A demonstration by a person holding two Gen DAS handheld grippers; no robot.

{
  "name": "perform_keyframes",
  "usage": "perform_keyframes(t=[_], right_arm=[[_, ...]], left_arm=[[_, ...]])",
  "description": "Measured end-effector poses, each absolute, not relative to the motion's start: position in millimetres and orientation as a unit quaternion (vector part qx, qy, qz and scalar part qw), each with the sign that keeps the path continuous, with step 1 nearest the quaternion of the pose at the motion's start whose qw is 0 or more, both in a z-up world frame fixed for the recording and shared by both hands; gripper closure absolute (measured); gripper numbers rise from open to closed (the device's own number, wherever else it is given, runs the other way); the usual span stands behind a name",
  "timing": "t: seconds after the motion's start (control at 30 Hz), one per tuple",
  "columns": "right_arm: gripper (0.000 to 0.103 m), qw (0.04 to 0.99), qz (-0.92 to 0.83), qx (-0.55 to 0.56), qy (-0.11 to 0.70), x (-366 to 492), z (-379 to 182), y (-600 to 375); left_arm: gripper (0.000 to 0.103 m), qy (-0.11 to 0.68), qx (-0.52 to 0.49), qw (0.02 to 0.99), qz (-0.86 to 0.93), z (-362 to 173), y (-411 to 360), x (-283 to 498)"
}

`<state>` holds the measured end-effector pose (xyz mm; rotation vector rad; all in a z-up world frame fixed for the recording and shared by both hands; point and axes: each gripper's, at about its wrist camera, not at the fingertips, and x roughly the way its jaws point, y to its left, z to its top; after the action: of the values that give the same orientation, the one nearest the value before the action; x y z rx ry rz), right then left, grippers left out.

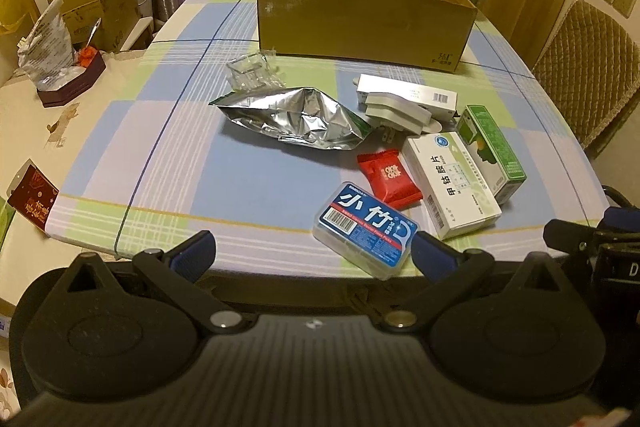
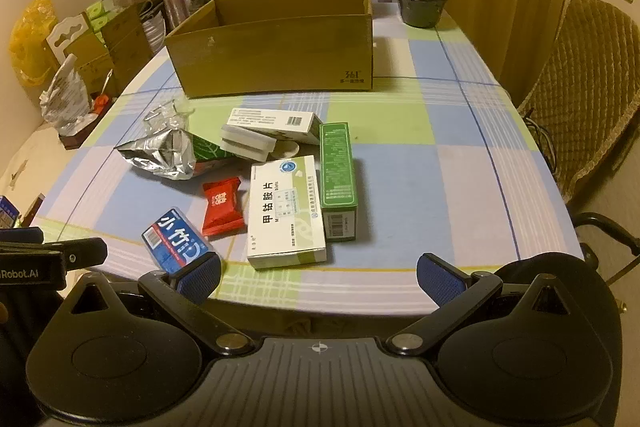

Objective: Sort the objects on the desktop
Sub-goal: 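Move left tool toward blue floss box while right tool approaches long green box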

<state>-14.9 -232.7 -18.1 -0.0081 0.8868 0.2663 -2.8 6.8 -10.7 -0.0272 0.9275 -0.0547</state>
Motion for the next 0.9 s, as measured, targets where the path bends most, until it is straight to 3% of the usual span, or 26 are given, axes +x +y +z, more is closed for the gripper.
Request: perform_keyframes(t=[0.9], right_arm=[[0.002,0.900,0.145,-0.032,0.411,-11.4,-22.5,-233.1]], left_arm=[[0.001,0.459,0.044,0.883,-0.086,-19.9,0.4,0.4]])
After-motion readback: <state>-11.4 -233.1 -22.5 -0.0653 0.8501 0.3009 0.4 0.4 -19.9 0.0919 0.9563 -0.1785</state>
